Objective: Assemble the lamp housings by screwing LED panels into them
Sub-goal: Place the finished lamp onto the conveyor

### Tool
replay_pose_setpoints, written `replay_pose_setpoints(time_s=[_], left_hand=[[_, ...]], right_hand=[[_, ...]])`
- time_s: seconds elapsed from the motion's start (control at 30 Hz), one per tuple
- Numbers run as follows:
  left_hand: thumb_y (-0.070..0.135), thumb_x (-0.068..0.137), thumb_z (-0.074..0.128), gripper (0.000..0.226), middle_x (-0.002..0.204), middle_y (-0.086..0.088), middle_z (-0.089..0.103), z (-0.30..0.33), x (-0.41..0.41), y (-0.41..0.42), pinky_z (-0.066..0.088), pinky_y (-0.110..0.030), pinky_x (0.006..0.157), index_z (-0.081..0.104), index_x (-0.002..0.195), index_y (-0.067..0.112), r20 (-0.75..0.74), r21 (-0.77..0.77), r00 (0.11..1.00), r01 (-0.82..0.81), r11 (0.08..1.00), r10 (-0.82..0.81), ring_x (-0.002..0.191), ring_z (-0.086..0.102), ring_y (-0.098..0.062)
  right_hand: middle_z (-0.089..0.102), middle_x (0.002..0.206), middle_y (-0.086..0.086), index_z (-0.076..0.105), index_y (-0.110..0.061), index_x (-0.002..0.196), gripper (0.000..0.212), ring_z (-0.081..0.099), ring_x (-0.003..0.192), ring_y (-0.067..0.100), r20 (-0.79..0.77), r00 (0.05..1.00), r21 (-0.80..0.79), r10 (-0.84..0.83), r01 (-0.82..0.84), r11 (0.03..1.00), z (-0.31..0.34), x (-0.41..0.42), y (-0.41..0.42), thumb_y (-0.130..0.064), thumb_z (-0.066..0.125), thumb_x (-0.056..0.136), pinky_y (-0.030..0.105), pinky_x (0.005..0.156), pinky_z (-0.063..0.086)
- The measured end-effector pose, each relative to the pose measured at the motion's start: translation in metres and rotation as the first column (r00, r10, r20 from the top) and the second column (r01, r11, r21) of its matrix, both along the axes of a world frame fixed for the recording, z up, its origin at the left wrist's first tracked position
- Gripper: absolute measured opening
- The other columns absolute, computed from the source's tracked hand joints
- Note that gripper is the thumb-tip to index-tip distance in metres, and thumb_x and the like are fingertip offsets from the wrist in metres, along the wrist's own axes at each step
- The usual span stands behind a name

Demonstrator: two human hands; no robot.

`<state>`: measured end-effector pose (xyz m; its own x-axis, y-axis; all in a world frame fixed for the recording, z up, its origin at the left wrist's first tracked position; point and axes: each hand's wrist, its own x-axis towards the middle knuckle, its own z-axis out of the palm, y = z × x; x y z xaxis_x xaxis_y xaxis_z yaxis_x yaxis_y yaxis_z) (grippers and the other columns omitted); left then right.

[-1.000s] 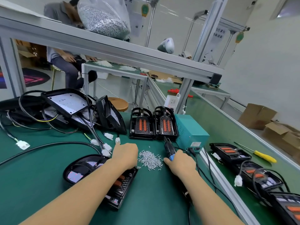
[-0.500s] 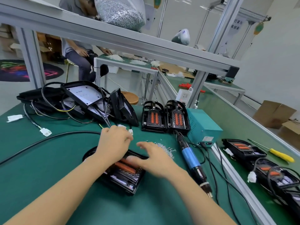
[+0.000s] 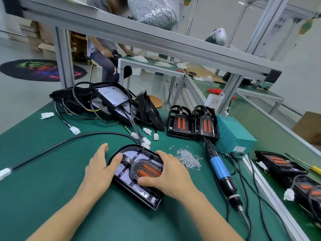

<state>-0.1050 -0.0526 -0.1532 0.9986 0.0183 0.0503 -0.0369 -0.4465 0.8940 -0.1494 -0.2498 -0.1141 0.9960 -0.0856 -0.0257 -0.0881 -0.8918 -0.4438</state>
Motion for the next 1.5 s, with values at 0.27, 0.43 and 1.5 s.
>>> replay_pose_setpoints(time_s=[0.27,0.43,1.5], left_hand=[[0.037,0.095,0.051,0.053,0.145,-0.001,0.044,0.004,-0.001,0.009,0.025,-0.043,0.113,0.038,0.141,0.016,0.071,0.122,0.996,0.04,0.992,-0.049,0.134,0.035,-0.021],[0.026,0.091,0.059,0.045,0.137,-0.013,0.051,0.026,0.041,0.046,0.034,-0.047,0.101,0.052,0.132,0.009,0.216,0.467,0.97,-0.201,0.861,0.109,0.128,0.041,-0.033],[0.009,0.09,0.059,0.025,0.083,0.005,0.068,0.075,0.027,0.06,0.034,-0.002,0.056,0.066,0.102,0.03,0.423,-0.1,0.904,-0.016,0.995,0.057,0.071,0.05,-0.025]], right_hand=[[0.054,0.124,-0.005,0.042,-0.028,0.135,0.093,0.052,0.116,0.019,-0.019,0.998,-0.001,-0.067,0.067,0.998,0.005,-0.006,0.005,-0.075,0.071,0.06,0.035,0.096,0.044],[0.056,0.127,-0.005,0.042,-0.026,0.135,0.096,0.054,0.117,0.02,-0.038,0.995,0.002,-0.087,0.088,0.996,0.007,-0.005,0.006,-0.077,0.072,0.059,0.034,0.095,0.044],[0.071,0.083,0.006,0.069,-0.006,0.093,0.013,0.063,0.067,0.012,-0.043,0.983,0.87,-0.179,0.125,0.477,0.016,-0.015,-0.017,-0.018,0.065,0.092,0.02,0.061,0.05]])
